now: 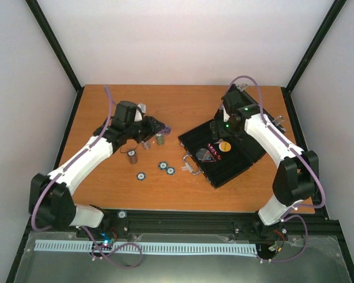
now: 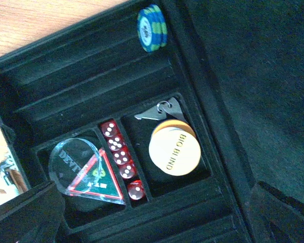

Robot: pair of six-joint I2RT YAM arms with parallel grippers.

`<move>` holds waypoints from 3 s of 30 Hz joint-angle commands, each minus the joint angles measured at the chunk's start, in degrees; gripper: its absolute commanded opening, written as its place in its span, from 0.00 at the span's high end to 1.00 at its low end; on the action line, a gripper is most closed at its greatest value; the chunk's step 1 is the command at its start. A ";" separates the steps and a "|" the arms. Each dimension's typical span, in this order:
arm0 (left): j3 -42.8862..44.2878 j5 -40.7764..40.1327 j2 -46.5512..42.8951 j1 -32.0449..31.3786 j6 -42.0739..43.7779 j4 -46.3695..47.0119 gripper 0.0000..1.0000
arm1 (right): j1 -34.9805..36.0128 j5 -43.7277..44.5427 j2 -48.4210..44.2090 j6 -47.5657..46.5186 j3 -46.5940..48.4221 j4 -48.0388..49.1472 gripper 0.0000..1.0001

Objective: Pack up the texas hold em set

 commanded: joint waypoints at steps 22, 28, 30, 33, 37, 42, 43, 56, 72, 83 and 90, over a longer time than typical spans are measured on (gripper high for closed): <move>20.12 1.82 36.41 -13.41 -18.78 33.91 0.99 | -6.71 0.88 -5.43 -0.65 -8.49 3.55 0.00; 24.49 -0.14 43.01 -15.50 -23.81 37.79 0.99 | -9.09 0.32 -5.42 -1.78 -9.65 3.79 0.00; 26.34 -0.23 44.93 -15.90 -24.73 37.89 0.99 | -9.57 0.00 -5.57 -1.89 -10.05 3.90 0.00; 28.87 -0.87 47.57 -16.41 -25.30 37.26 0.99 | -9.94 -0.95 -5.53 -1.70 -10.43 4.34 0.00; 30.89 -0.75 50.03 -16.95 -26.38 36.92 0.99 | -10.05 -1.48 -4.95 -1.68 -10.29 4.49 0.00; 30.01 -1.37 50.34 -17.34 -26.85 36.42 0.99 | -10.14 -1.82 -4.63 -1.68 -10.47 4.79 0.00; 29.90 -1.38 50.34 -17.33 -26.85 36.31 0.99 | -10.14 -1.86 -4.55 -1.68 -10.54 4.85 0.00; 30.46 -1.47 50.68 -17.51 -24.47 31.97 0.63 | -10.22 -3.17 -3.94 -1.69 -10.97 5.25 0.00; 28.86 0.87 47.44 -18.13 -23.76 27.12 0.25 | -10.22 -3.99 -4.71 -1.94 -11.74 5.39 0.00; 26.82 5.22 42.23 -18.22 -19.97 5.23 0.00 | -10.22 -4.70 -5.77 -2.20 -11.47 5.07 0.00; 27.15 0.12 35.98 -17.47 -12.47 -2.54 0.00 | -10.27 -6.15 -6.16 -2.80 -11.07 4.40 0.00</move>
